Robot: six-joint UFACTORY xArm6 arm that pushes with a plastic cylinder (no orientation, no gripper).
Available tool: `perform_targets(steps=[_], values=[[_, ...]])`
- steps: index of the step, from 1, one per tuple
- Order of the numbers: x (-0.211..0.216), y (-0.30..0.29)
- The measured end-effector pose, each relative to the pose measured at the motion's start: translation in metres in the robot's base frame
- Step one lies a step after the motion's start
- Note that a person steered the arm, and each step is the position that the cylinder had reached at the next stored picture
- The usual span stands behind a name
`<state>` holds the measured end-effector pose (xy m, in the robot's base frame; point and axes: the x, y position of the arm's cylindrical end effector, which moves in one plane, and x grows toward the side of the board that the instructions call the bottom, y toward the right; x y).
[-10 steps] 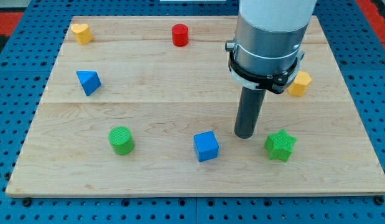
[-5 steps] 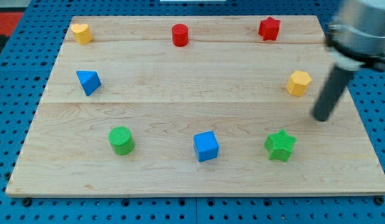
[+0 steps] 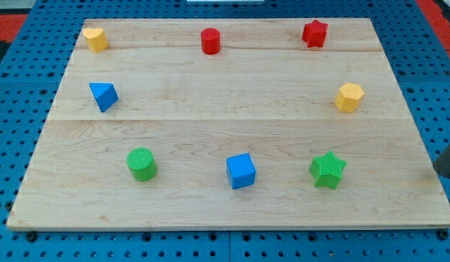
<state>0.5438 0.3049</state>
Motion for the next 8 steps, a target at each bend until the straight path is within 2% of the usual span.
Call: perform_targets(steps=[1, 2, 3, 4, 5, 6, 7, 8], values=[[0.000, -0.014], [0.033, -0.065], [0.032, -0.169], [-0.019, -0.187], [-0.050, -0.182], [-0.060, -0.149], [-0.098, -0.182], [-0.090, -0.291]])
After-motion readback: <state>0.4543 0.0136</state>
